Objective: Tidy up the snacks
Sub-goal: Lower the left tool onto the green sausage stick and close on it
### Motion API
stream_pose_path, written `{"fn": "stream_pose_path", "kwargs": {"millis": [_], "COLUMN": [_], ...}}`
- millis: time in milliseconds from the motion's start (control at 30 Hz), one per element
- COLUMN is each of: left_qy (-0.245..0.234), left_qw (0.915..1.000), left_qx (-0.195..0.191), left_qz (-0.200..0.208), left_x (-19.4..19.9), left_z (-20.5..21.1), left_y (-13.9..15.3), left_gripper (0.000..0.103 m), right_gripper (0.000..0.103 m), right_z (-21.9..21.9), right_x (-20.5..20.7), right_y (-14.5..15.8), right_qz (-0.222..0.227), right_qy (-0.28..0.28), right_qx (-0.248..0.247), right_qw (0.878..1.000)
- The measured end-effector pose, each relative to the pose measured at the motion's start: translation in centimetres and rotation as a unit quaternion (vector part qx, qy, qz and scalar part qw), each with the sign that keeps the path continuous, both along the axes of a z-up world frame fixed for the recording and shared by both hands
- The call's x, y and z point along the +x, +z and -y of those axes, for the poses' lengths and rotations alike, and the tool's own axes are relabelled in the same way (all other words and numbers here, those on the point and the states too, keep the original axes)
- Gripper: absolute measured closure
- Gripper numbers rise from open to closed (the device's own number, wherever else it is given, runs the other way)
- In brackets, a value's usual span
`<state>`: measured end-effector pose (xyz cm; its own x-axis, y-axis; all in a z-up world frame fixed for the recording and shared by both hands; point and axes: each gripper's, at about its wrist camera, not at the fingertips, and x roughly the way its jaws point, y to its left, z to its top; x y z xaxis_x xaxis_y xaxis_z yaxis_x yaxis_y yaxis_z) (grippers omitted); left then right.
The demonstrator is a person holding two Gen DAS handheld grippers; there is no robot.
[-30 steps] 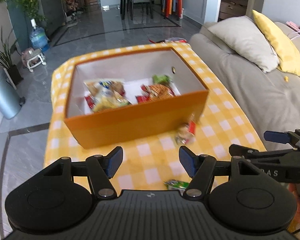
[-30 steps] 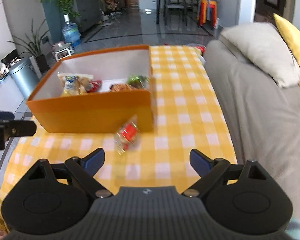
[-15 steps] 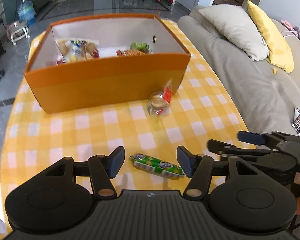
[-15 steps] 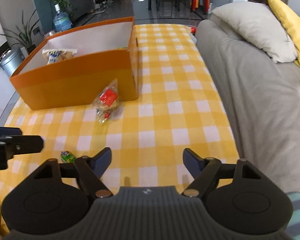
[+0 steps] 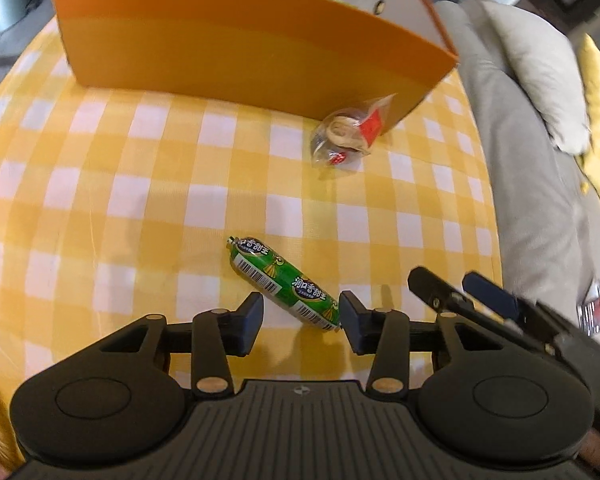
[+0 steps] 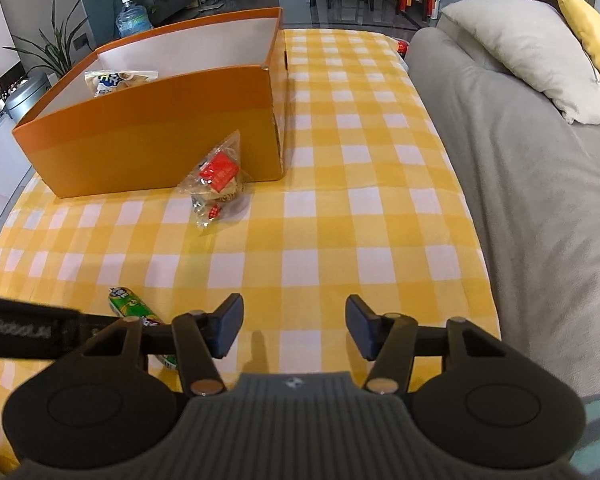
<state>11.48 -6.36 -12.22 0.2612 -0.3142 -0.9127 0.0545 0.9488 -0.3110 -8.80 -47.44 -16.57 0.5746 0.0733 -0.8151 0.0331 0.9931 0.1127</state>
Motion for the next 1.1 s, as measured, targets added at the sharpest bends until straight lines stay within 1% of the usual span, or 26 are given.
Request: {"fn": "stream_pose_path", "kwargs": {"millis": [67,167,233,300,433,500,667,733,800,833,900,933,1033,1100], "left_qy": [0.006,0.008,0.010,0.007,0.003,0.001,-0.002,-0.010,-0.018,-0.023,-0.031,-0.034,-0.042,-0.042], "left_qw": [1.0000,0.9999,0.9997,0.9996,0.9994,0.9993,0.9994,0.9993,0.9991,0.9989,0.9983,0.9980,0.9952,0.9939], "left_qx": [0.005,0.014,0.019,0.023,0.033,0.034,0.031,0.034,0.038,0.041,0.048,0.054,0.087,0.100], "left_qz": [-0.004,-0.006,-0.011,-0.013,-0.014,-0.017,-0.017,-0.012,-0.008,-0.005,0.000,0.002,0.015,0.020], "left_x": [0.2,0.4,0.6,0.6,0.8,0.9,1.0,1.0,0.9,0.9,1.0,1.0,1.0,1.0], "left_z": [0.4,1.2,1.6,1.9,2.3,2.4,2.3,2.4,2.5,2.4,2.3,2.2,1.9,1.4], "left_y": [-0.3,-0.6,-0.7,-0.9,-1.0,-1.2,-1.4,-1.3,-1.1,-1.0,-0.7,-0.6,-0.2,-0.2], "left_gripper": [0.052,0.056,0.057,0.060,0.061,0.065,0.066,0.070,0.078,0.080,0.089,0.091,0.093,0.093], "right_gripper": [0.048,0.049,0.049,0.049,0.049,0.049,0.049,0.049,0.049,0.049,0.049,0.049,0.049,0.049], "right_z": [0.1,0.2,0.5,0.9,1.3,1.4,1.3,1.2,1.1,1.1,1.1,1.1,1.1,1.1], "right_x": [0.1,0.2,0.3,0.4,0.6,0.7,0.8,0.8,0.9,0.9,0.9,0.9,1.0,1.0], "right_y": [-0.1,-0.3,-0.4,-0.5,-0.8,-0.9,-1.1,-1.2,-1.2,-1.2,-1.3,-1.4,-1.4,-1.4], "right_qz": [-0.003,-0.006,-0.009,-0.012,-0.018,-0.020,-0.025,-0.027,-0.028,-0.028,-0.030,-0.030,-0.032,-0.031], "right_qy": [-0.001,-0.003,-0.007,-0.013,-0.021,-0.022,-0.019,-0.018,-0.018,-0.018,-0.018,-0.018,-0.018,-0.018], "right_qx": [0.004,0.007,0.009,0.017,0.025,0.027,0.026,0.027,0.025,0.025,0.025,0.024,0.024,0.024], "right_qw": [1.000,1.000,1.000,1.000,0.999,0.999,0.999,0.999,0.999,0.999,0.999,0.999,0.999,0.999]}}
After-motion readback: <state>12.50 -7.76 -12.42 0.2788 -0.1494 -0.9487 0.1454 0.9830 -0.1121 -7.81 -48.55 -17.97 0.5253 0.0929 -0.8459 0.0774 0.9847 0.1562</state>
